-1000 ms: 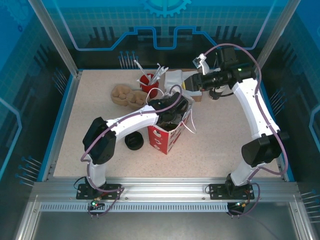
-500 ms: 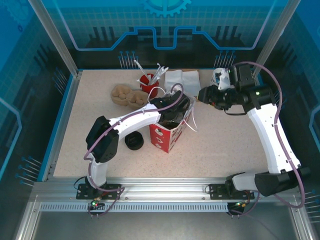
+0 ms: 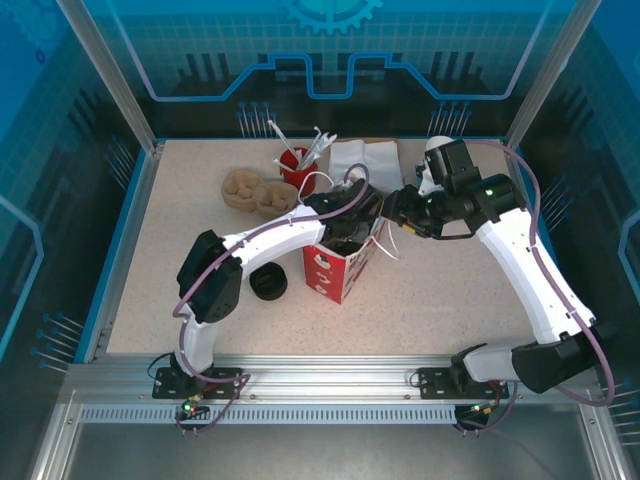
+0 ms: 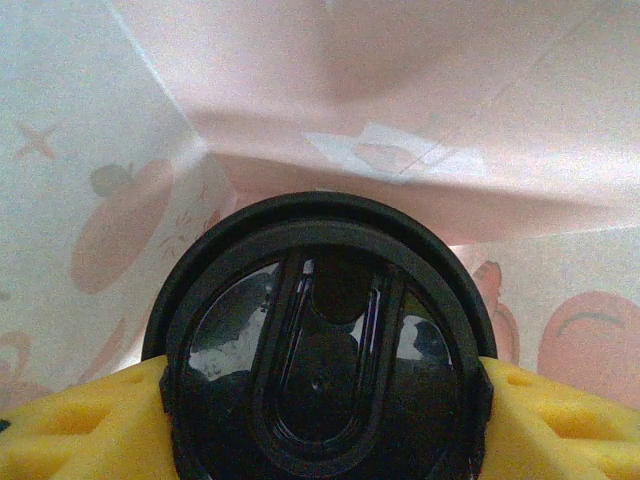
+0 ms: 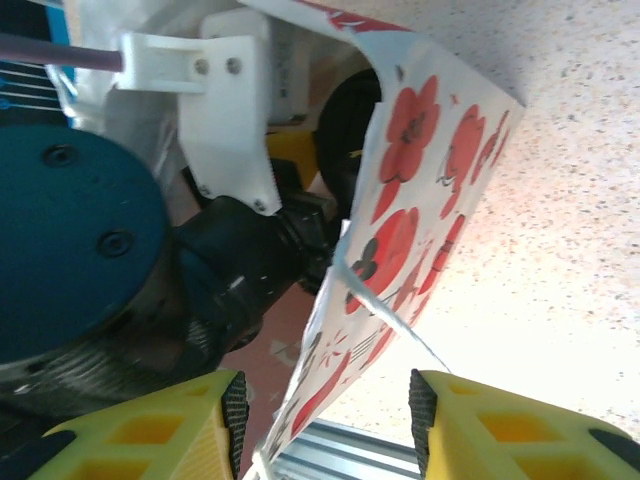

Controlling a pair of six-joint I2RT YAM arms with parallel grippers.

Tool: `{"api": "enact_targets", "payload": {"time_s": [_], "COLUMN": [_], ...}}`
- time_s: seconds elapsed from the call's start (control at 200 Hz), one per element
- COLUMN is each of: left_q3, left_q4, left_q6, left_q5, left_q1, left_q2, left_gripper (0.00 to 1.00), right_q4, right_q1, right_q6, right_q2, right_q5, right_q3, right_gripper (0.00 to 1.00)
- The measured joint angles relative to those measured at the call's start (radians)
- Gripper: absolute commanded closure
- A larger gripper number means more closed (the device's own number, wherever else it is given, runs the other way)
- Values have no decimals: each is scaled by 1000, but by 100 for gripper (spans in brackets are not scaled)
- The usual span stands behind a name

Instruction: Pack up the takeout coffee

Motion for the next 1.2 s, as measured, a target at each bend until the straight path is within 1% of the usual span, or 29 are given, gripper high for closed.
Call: {"api": "enact_targets", "payload": {"time_s": [0.17,0.4,0.475,0.695,1.201], "left_q3": [29,98,117,191,304], "left_q4": [-27,-110,-138,-228,-329], "left_q6": [-5,-21,-25,-25,-26], "left_q5": [5,39,54,72,66], "left_q1": [2,9,9,9,9], "left_q2": [13,36,38,38,38], "left_gripper": [27,17,15,12,9], "right_q4": [24,58,62,66,81], "right_q1": [0,0,0,0,6], "right_q6": [18,38,42,53,60], "right_q2": [8,9,9,9,10], "right_q5": [19,34,38,48,58], "right_q3": [-7,-21,-21,-46,-66], "right_gripper": [52,52,51,50,49]}}
